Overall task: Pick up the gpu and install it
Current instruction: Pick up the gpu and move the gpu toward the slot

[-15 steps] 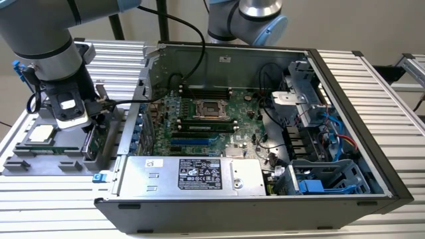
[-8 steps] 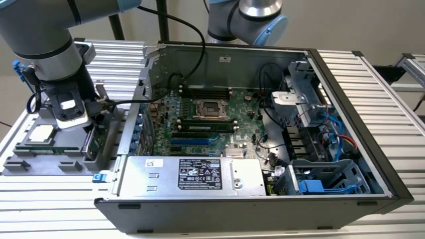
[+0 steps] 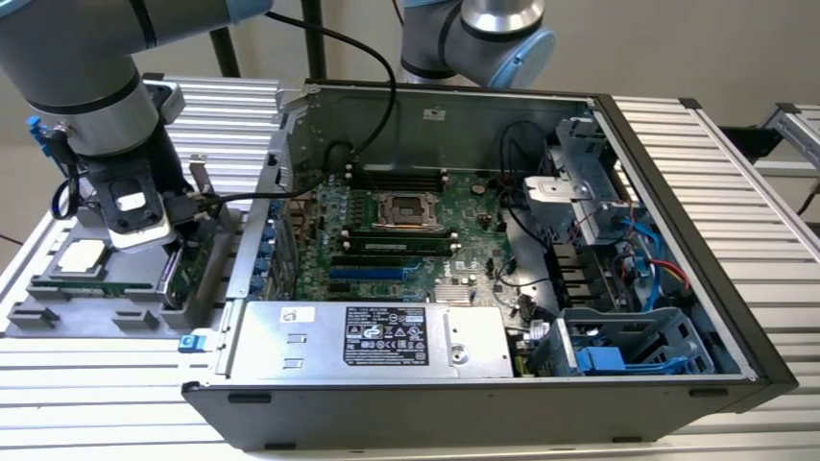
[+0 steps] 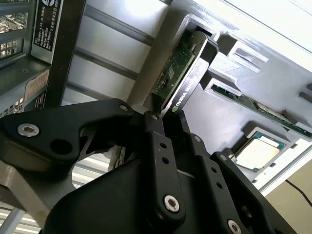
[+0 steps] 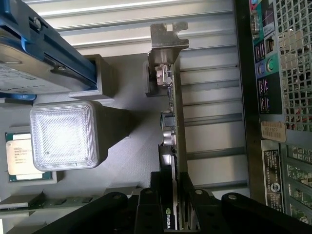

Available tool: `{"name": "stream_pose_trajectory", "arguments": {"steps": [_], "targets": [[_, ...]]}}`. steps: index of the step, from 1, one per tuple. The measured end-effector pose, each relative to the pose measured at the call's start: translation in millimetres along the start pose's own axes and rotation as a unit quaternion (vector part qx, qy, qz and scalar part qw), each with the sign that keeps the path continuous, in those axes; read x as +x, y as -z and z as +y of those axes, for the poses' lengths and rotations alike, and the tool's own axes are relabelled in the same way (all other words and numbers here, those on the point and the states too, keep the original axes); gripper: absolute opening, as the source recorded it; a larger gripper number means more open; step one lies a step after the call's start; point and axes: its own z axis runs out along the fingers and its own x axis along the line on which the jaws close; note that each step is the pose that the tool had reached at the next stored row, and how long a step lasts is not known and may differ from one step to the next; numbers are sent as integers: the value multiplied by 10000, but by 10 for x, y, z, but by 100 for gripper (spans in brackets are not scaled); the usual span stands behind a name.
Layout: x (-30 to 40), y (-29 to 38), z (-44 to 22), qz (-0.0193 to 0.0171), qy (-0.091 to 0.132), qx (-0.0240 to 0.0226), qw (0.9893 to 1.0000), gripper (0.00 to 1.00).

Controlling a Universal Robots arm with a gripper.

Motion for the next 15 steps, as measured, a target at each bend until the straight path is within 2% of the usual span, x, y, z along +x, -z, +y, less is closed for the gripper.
{"name": "stream_pose_trajectory", "arguments": {"steps": [15], "targets": [[0, -2, 0, 0, -5, 0, 10000, 0]]}}
